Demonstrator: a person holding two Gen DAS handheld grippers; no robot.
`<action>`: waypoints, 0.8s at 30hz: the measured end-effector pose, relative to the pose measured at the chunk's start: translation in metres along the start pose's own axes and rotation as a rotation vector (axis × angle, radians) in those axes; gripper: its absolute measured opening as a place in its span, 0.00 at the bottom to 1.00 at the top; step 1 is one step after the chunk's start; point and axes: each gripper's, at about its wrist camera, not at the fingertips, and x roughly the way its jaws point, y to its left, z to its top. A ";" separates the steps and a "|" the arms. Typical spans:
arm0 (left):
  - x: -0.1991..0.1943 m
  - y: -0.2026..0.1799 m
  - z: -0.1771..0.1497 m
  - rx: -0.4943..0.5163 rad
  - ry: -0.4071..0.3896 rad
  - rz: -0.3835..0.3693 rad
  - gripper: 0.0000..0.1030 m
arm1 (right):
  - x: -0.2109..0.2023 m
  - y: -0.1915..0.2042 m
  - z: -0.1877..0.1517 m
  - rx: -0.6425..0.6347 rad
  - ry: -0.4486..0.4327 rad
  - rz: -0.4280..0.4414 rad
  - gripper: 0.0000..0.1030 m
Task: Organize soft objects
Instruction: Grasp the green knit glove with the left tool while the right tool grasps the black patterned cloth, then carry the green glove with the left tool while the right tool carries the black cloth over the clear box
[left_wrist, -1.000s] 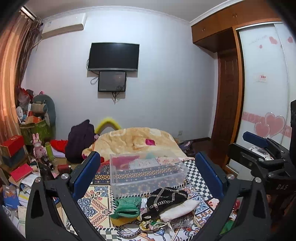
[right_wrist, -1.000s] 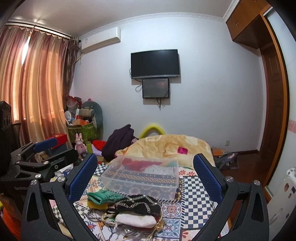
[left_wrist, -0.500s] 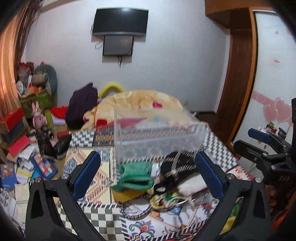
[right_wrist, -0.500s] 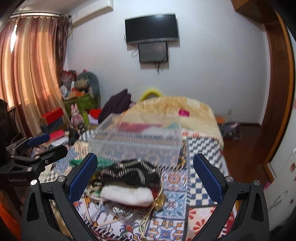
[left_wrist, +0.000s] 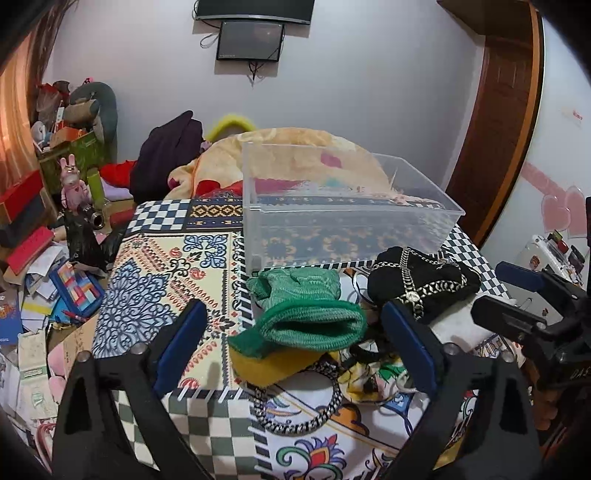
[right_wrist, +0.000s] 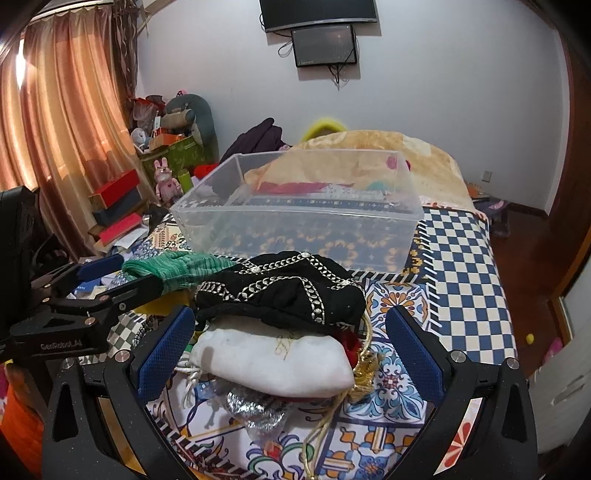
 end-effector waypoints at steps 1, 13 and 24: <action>0.003 0.000 0.000 0.001 0.002 -0.002 0.89 | 0.002 0.001 0.002 0.000 0.002 -0.001 1.00; 0.020 0.001 -0.002 -0.011 0.049 -0.051 0.53 | 0.029 0.009 0.012 -0.034 0.035 -0.004 0.68; 0.006 0.000 0.002 -0.013 0.018 -0.076 0.27 | 0.027 0.006 0.014 -0.035 0.027 -0.014 0.26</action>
